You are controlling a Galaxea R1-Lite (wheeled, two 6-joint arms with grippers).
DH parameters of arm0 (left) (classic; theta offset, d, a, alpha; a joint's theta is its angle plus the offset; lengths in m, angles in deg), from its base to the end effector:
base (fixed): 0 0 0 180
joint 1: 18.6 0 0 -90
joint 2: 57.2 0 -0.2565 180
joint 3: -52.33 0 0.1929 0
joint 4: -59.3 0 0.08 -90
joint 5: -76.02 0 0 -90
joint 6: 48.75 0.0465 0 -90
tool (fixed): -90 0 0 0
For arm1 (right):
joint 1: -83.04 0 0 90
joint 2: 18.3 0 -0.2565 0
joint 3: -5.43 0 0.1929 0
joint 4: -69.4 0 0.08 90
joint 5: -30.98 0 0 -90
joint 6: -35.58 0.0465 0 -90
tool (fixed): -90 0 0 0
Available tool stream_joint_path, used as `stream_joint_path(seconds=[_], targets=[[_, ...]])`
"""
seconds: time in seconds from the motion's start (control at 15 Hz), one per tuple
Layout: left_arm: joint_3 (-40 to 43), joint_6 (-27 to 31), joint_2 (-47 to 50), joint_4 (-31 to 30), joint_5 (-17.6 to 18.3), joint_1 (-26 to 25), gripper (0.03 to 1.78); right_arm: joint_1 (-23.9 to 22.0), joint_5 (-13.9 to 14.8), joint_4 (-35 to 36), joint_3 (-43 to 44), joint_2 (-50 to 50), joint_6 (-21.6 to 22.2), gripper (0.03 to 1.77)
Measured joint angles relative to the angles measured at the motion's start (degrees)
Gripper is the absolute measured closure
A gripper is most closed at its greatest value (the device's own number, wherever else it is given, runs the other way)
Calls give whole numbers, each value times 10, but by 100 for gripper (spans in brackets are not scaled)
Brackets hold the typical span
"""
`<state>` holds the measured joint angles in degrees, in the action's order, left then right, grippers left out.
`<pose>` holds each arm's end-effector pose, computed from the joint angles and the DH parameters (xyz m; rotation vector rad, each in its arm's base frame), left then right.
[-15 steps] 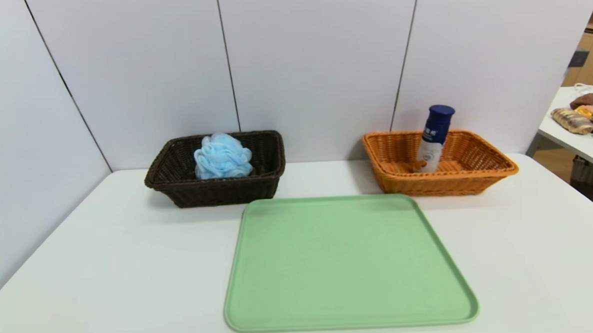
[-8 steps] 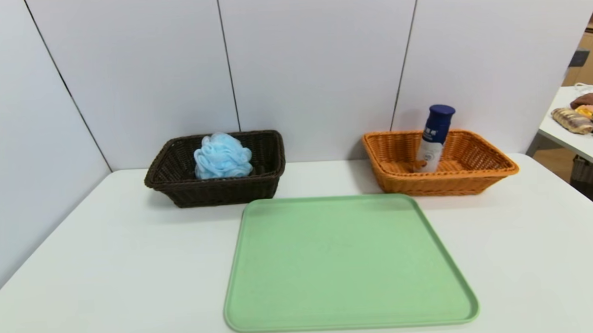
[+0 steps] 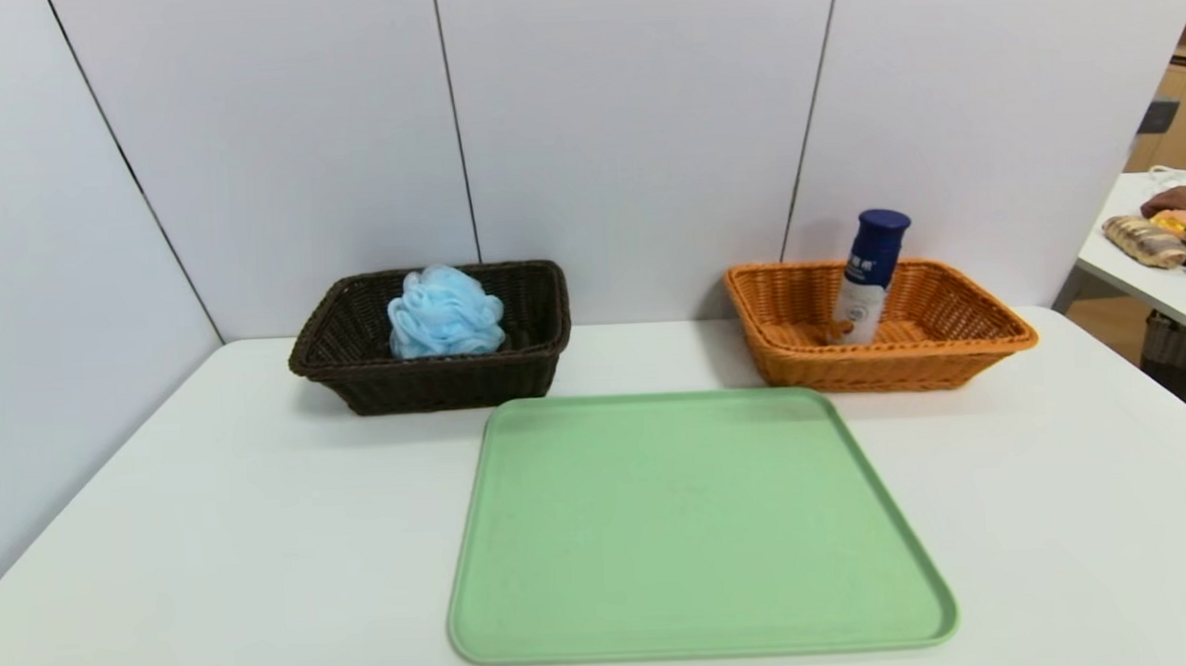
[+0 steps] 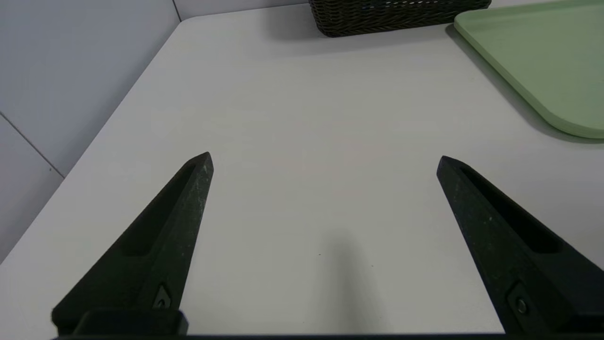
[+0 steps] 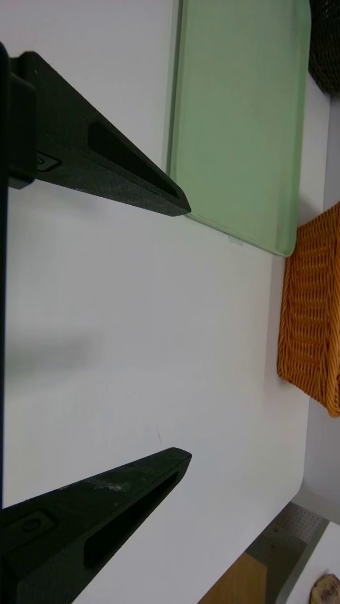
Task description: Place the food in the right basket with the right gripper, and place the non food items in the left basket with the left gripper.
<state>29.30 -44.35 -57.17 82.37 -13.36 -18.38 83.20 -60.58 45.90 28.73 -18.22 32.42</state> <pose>0.0475 -0.0007 0.0754 0.0768 -0.0004 -0.0147 0.0470 0.0014 0.0759 -0.0551 0.0013 0.0301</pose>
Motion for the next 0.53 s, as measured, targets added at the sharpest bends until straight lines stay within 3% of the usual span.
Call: stream_joint_path(seconds=[0.53], targets=[[0, 0, 0, 0, 0, 0, 12, 0, 12, 0, 0, 0, 16, 11]])
